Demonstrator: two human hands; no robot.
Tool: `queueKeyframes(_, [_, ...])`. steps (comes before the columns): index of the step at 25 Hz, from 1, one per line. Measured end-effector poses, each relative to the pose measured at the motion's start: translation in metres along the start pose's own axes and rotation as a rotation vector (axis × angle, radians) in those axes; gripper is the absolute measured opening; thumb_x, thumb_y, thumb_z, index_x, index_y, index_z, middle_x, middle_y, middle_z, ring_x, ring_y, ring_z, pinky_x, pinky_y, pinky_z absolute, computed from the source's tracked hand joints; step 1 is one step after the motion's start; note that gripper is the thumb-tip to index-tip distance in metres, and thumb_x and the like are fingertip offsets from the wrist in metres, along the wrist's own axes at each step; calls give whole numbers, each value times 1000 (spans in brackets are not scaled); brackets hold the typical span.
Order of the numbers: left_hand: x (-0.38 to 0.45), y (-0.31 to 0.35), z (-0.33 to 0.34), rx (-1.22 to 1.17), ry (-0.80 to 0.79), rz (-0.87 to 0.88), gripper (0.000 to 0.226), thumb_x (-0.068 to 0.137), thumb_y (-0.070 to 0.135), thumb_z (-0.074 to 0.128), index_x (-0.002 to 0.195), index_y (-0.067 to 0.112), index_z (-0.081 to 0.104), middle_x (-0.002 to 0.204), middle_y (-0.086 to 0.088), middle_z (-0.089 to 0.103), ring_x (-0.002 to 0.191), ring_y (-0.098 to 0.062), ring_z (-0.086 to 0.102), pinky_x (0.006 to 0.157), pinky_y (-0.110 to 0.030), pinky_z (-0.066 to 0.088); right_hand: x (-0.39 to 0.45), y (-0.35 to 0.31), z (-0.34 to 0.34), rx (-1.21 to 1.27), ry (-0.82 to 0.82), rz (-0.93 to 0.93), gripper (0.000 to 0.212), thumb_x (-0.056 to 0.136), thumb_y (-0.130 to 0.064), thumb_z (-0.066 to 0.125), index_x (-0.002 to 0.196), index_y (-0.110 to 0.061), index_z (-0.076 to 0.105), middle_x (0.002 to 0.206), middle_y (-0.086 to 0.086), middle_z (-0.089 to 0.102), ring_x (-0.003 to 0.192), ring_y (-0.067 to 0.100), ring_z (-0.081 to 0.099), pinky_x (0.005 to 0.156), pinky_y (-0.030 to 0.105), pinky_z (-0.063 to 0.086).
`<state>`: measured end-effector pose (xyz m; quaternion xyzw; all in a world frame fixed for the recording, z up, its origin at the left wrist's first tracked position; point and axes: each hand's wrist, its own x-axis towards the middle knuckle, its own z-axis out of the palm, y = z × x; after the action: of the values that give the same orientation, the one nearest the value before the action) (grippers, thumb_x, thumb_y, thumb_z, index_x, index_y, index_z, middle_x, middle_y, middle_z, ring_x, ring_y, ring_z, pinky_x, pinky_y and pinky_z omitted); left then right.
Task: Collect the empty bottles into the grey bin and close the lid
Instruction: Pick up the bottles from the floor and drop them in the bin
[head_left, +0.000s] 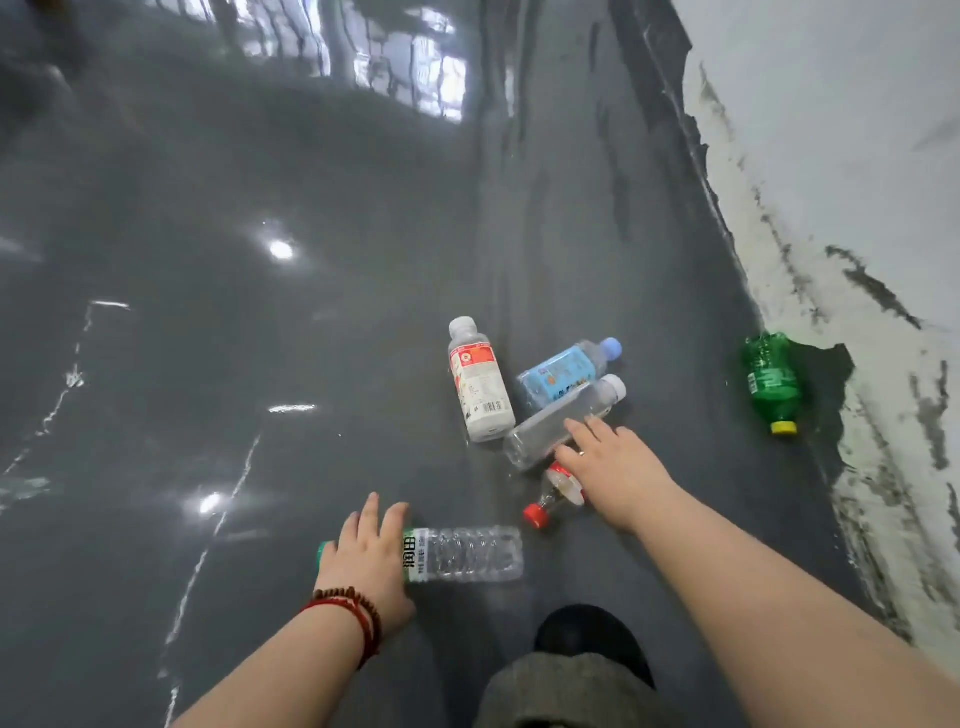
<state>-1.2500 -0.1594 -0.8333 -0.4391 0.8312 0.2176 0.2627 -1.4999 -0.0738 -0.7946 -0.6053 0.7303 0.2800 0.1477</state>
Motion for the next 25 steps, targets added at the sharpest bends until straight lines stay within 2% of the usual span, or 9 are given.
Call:
queueKeyframes(2, [15,0,8,24,-8,-11,91,75,35,66,145,24,8,158,-5,1,144,-25,8,116,-43,20,15,5,21,-64,-1,-27,53,92,-20,48,141,-22,28,159,12,-2,146,31,2,111,42,21])
queueKeyframes(6, [27,12,29,137,-42,-19,87,74,37,65,143,25,12,155,-2,13,143,-27,10,116,-47,16,35,11,36,-55,79,-31,51,92,-22,44,141,-23,28,159,14,-7,145,33,-1,114,45,10])
queueKeyframes(9, [32,12,35,242,4,-5,77,78,28,60,142,24,18,143,0,30,136,-25,22,113,-47,21,42,10,41,-75,96,-22,51,94,-22,41,143,-21,27,156,12,-22,144,36,-14,114,52,-5])
queueKeyframes(12, [41,12,36,296,19,32,58,79,22,54,133,24,32,131,0,41,127,-22,36,111,-42,25,52,16,39,-142,106,-75,50,94,-23,42,142,-21,30,153,14,-27,141,38,-23,109,57,-18])
queueKeyframes(16, [52,0,17,280,15,102,47,79,38,51,124,29,40,122,3,46,120,-19,43,105,-33,31,78,28,12,-275,-2,-170,57,88,-37,53,142,-33,35,153,15,-27,140,38,-26,107,62,-15])
queueKeyframes(18, [57,-10,2,176,61,71,51,76,51,52,122,31,41,119,6,48,117,-17,47,100,-30,35,91,27,-2,-251,-79,-147,66,83,-48,58,143,-32,37,156,17,-19,142,38,-19,108,62,-14])
queueKeyframes(20, [62,-19,-16,-15,133,8,56,74,61,53,120,31,43,114,7,51,110,-16,51,94,-29,42,99,25,-12,-146,-177,-85,87,67,-63,68,141,-27,40,157,17,-12,144,36,-10,110,62,-10])
queueKeyframes(22, [69,-18,-34,-222,253,-10,62,70,62,60,119,28,45,108,8,56,104,-17,55,87,-30,46,102,25,-19,22,-257,-23,101,53,-72,72,139,-26,44,158,16,-9,145,35,-4,112,61,-2])
queueKeyframes(25, [85,5,-63,-503,363,40,69,64,58,70,119,28,41,93,14,58,86,-13,61,71,-26,47,106,28,-20,203,-283,1,97,49,-73,74,132,-29,51,158,13,-13,145,34,-5,114,54,9])
